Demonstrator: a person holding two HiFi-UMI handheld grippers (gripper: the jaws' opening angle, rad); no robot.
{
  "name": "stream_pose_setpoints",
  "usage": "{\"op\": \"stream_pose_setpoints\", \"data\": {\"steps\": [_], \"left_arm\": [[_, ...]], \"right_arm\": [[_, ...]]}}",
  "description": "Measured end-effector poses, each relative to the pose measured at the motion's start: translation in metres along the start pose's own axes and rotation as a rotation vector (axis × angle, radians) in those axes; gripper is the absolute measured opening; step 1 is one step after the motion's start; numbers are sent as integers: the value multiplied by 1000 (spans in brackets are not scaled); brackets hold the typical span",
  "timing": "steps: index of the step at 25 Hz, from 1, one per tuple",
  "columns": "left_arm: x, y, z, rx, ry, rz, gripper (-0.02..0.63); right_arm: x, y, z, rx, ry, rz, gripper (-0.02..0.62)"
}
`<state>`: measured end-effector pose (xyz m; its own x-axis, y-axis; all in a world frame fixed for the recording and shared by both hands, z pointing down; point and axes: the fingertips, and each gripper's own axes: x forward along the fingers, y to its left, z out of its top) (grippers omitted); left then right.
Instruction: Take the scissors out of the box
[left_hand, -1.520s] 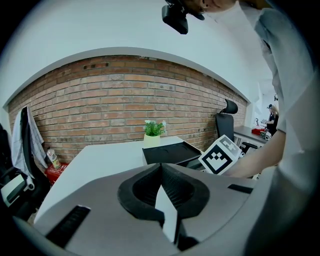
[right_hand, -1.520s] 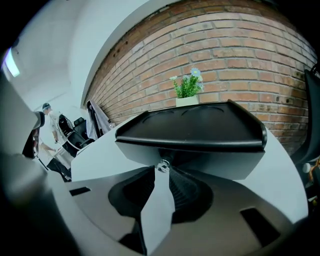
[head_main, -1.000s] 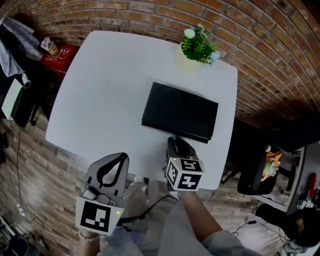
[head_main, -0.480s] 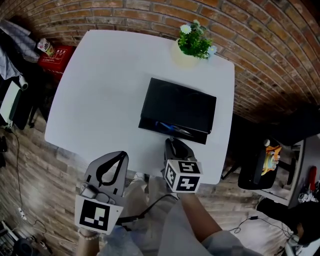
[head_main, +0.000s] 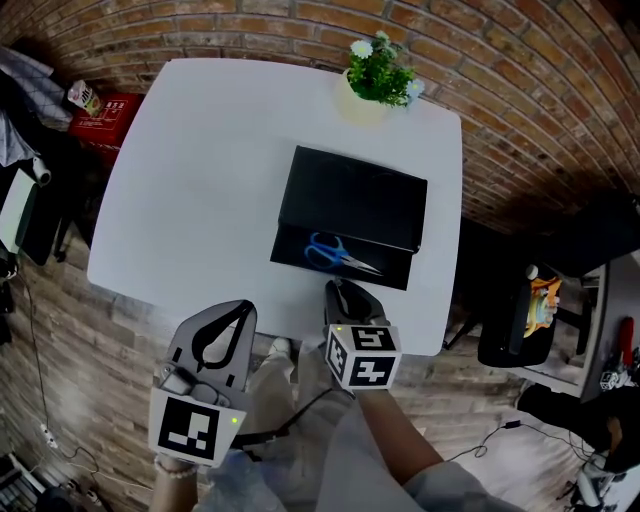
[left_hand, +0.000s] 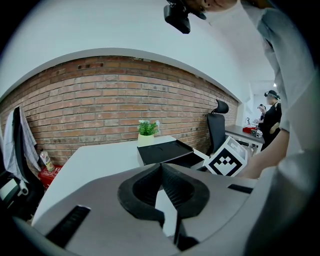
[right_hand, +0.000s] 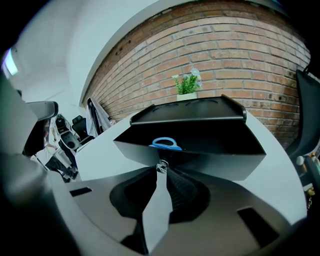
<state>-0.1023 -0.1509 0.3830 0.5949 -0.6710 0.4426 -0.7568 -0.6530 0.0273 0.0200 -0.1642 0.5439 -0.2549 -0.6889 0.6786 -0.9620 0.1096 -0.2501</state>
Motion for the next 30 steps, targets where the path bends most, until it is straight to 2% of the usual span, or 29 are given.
{"op": "stream_pose_setpoints", "data": {"steps": [17,24,30], "left_arm": [[-10,-24,-4,35,-9,-51,18],[-10,-30,-5,51,-9,-72,18],[-8,-31,-2,53,-13,-83,18]], "right_arm": [[-29,19,-45,10,41,35,83],[-32,19,-46,4,44,40,84],[-34,21,-46,8,38,82,84]]}}
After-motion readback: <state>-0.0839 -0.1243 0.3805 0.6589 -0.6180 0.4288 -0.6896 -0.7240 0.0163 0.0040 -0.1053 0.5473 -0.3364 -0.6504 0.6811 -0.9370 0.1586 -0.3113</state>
